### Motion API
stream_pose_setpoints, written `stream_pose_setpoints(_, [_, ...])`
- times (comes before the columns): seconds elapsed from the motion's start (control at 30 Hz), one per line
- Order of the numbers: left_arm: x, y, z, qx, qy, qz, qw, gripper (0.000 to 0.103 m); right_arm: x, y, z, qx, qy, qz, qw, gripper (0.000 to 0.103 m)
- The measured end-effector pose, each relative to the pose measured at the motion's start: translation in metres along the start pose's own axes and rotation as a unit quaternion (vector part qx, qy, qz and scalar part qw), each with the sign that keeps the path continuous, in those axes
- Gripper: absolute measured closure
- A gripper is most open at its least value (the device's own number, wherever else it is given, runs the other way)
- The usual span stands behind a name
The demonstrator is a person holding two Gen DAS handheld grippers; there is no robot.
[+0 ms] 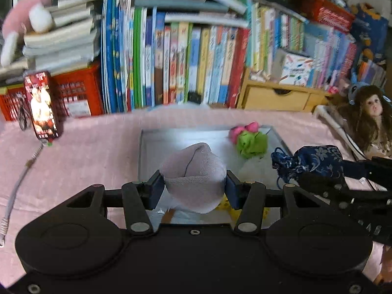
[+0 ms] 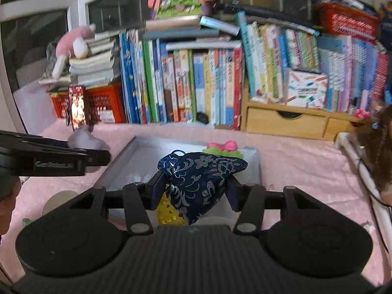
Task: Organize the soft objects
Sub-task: 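Carry the hat with the left tool while the right tool carries the pouch over the box, then lower the lavender hat with the left tool while the right tool lowers the blue pouch into the box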
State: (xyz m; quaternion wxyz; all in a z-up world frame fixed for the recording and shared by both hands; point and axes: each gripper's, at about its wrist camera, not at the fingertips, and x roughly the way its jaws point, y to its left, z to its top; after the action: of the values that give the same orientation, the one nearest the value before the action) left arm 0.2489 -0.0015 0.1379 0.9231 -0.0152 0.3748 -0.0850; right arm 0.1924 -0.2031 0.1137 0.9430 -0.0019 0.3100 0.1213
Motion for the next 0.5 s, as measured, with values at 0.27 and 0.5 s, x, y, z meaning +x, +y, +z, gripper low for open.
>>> stream_pose_setpoints(0.27, [0.062, 0.023, 0.022, -0.007, 0.069, 0.003, 0.9976, 0.053, 0.061, 0.001, 0.016, 0.006, 0.066, -0.001, 0.998, 0.047])
stream_pose_setpoints(0.5, [0.102, 0.033, 0.037, -0.005, 0.104, -0.015, 0.9944, 0.053, 0.104, -0.001, 0.031, 0.034, 0.111, -0.002, 0.993, 0.047])
